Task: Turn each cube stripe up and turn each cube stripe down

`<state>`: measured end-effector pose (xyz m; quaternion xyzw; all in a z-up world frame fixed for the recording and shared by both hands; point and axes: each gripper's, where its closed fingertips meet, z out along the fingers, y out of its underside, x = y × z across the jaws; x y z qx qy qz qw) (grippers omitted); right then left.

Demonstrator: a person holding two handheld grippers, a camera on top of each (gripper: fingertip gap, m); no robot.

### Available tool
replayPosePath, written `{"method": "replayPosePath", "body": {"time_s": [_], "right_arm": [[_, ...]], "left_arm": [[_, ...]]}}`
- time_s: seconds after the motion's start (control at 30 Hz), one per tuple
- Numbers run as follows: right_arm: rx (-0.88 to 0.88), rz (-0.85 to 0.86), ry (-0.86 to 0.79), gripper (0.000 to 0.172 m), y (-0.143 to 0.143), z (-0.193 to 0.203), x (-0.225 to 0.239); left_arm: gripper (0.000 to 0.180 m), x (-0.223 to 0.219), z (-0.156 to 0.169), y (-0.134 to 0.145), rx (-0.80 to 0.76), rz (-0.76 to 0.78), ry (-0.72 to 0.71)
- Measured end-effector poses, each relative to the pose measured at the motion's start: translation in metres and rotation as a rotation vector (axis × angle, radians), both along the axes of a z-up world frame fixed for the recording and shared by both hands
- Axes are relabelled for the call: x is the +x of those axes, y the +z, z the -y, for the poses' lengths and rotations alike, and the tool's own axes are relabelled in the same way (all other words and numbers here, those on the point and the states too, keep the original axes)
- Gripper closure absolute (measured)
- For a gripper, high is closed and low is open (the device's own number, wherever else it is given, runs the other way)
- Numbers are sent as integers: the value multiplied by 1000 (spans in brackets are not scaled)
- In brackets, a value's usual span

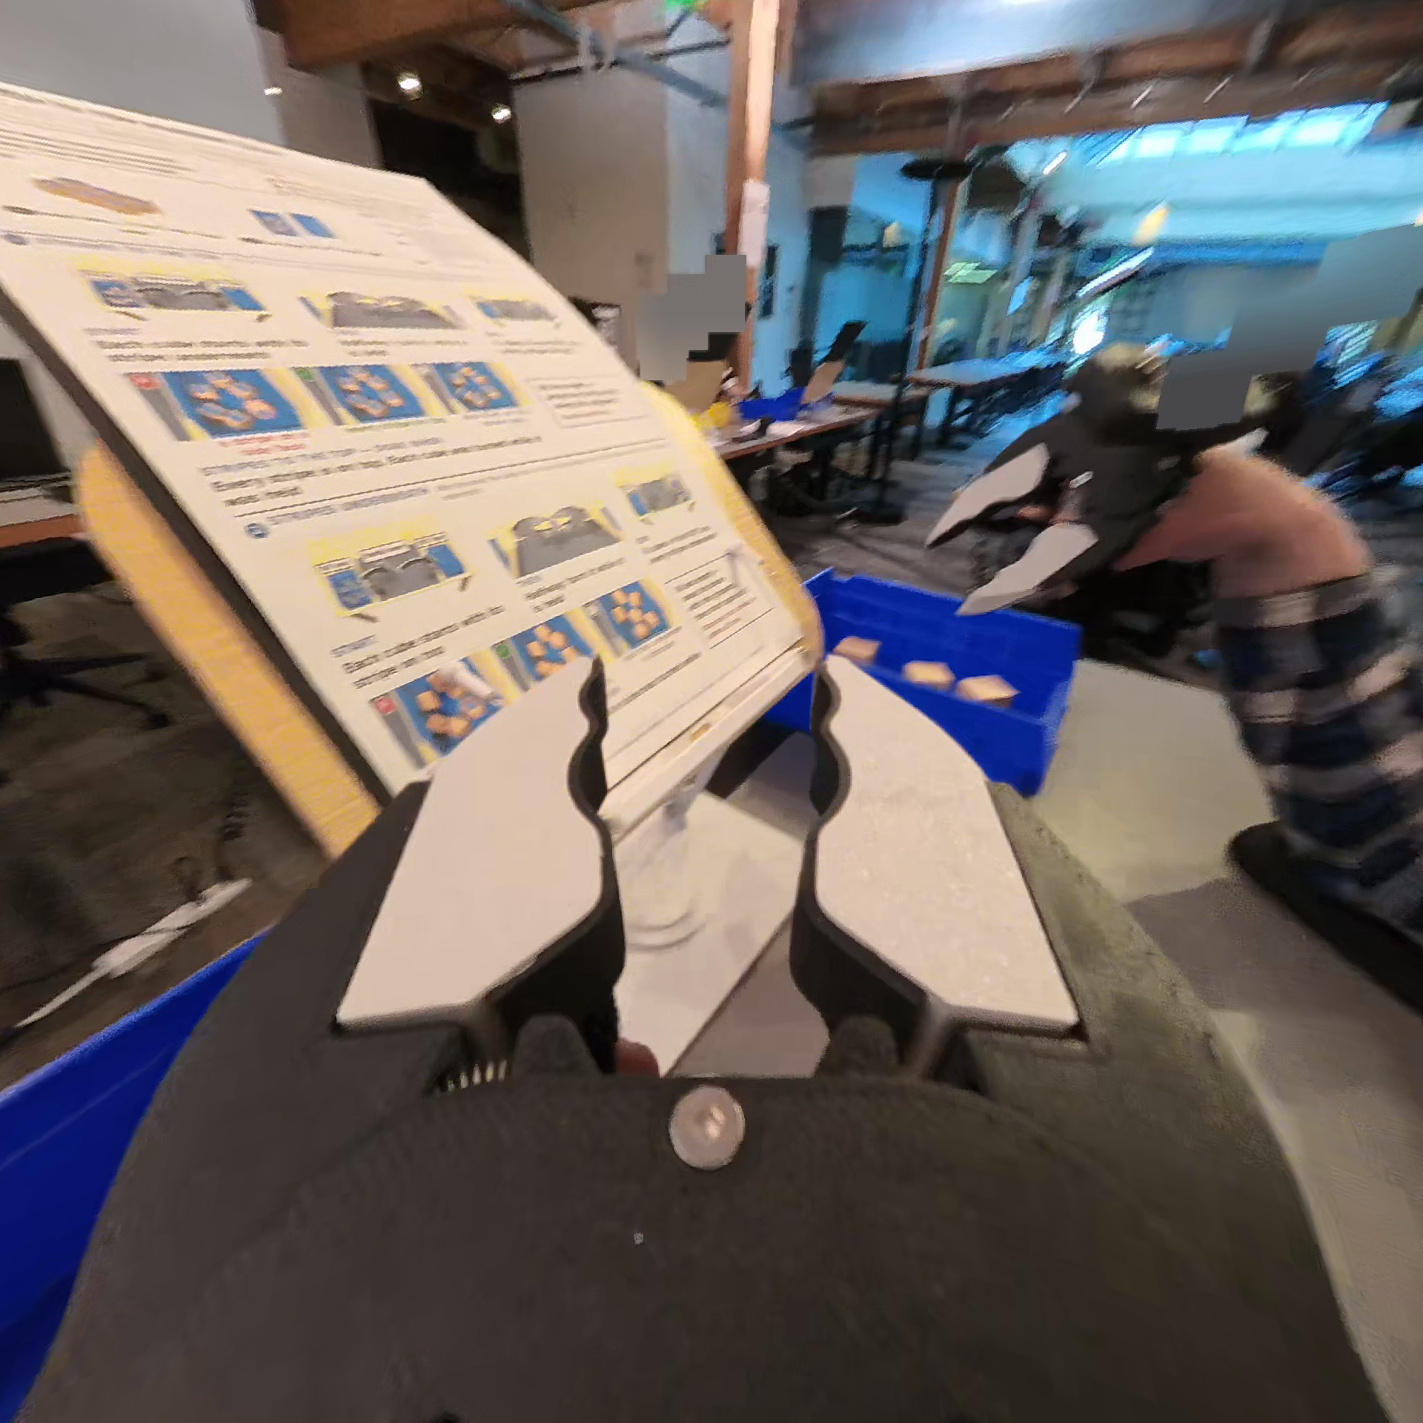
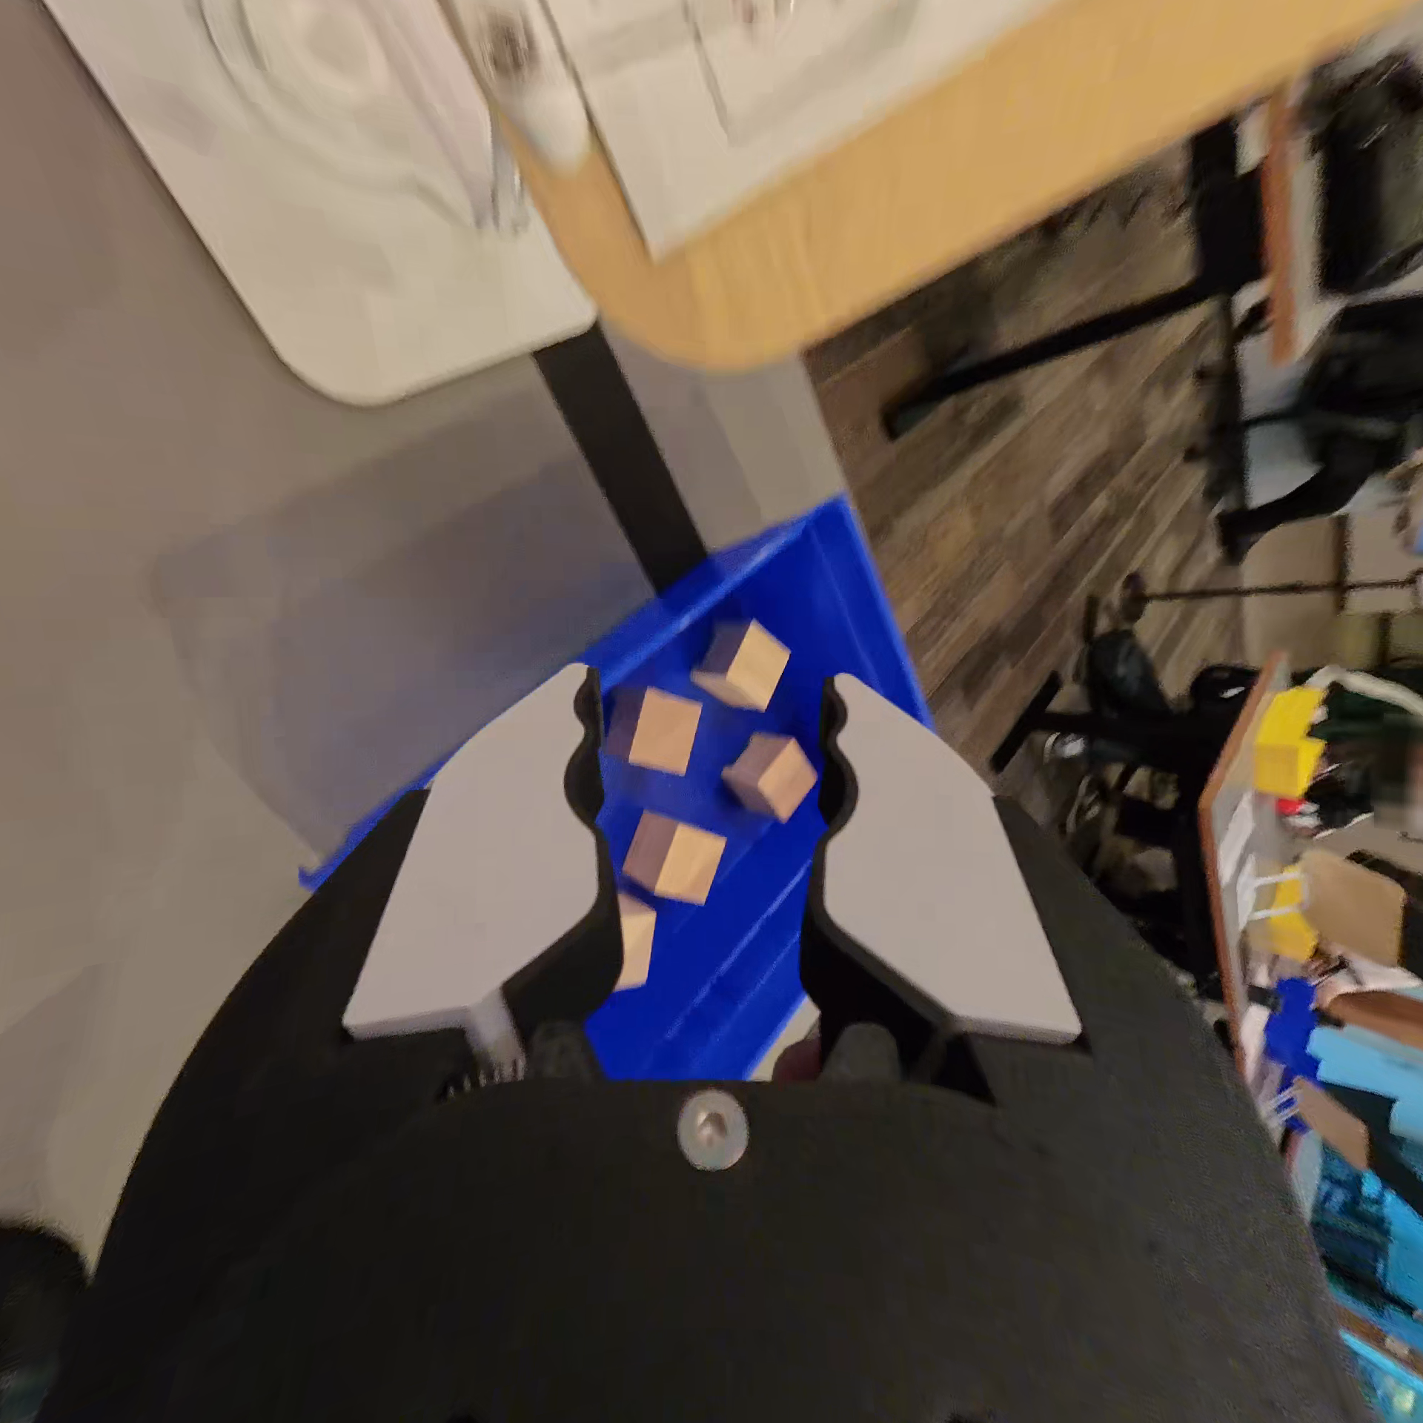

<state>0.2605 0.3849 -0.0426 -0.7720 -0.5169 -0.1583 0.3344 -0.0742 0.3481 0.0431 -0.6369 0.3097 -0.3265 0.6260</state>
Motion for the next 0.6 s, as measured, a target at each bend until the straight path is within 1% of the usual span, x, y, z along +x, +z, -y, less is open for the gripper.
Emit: {"method": "replayPosePath", "body": {"time_s": [0.1, 0.17, 0.3, 0.33, 0.37, 0.47, 0.57, 0.6], "right_arm": [[124, -27, 79, 115, 16, -1, -45], [185, -39, 144, 113, 20, 2, -73], [253, -59, 241, 113, 17, 9, -118], [252, -72, 259, 114, 13, 10, -128], [250, -79, 281, 119, 9, 10, -138], [253, -37, 321, 143, -8, 9, -153], [263, -26, 328, 171, -15, 7, -159], [264, -45, 334, 172, -15, 7, -162]], "left_arm": [[130, -11, -10, -10, 87, -162, 170], [131, -21, -18, -20, 131, -313, 311], [137, -22, -23, -39, 198, -558, 458], [144, -20, -23, -44, 213, -615, 480], [148, -20, -23, -47, 232, -667, 505], [153, -24, -26, -60, 243, -811, 597], [165, -28, -27, -69, 212, -832, 617], [173, -30, -27, -70, 206, -831, 616]]}}
